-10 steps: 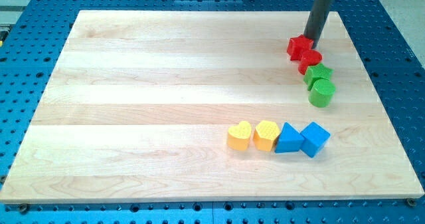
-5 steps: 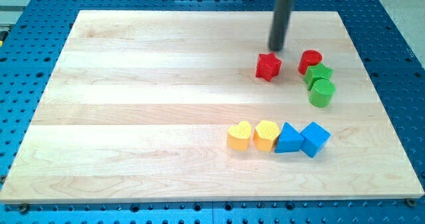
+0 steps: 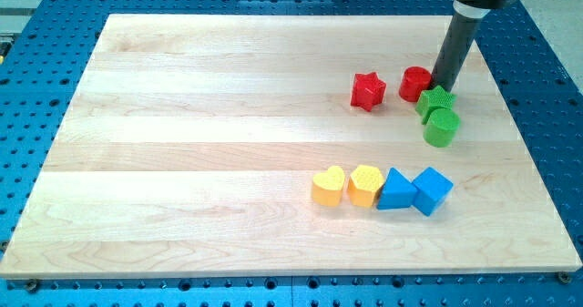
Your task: Put the red blocks diagonal to each other
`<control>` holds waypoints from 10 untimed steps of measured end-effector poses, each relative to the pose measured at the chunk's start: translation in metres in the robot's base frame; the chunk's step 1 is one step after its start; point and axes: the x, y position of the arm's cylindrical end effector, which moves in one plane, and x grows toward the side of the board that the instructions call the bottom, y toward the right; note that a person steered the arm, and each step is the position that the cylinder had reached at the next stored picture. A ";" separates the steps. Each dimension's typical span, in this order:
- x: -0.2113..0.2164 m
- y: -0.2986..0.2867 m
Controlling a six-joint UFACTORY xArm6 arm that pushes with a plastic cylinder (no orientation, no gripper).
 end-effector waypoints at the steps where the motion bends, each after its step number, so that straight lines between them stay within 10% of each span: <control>1: 0.000 -0.061; 4: -0.031 -0.112; 7: 0.026 -0.227; 10: -0.015 -0.160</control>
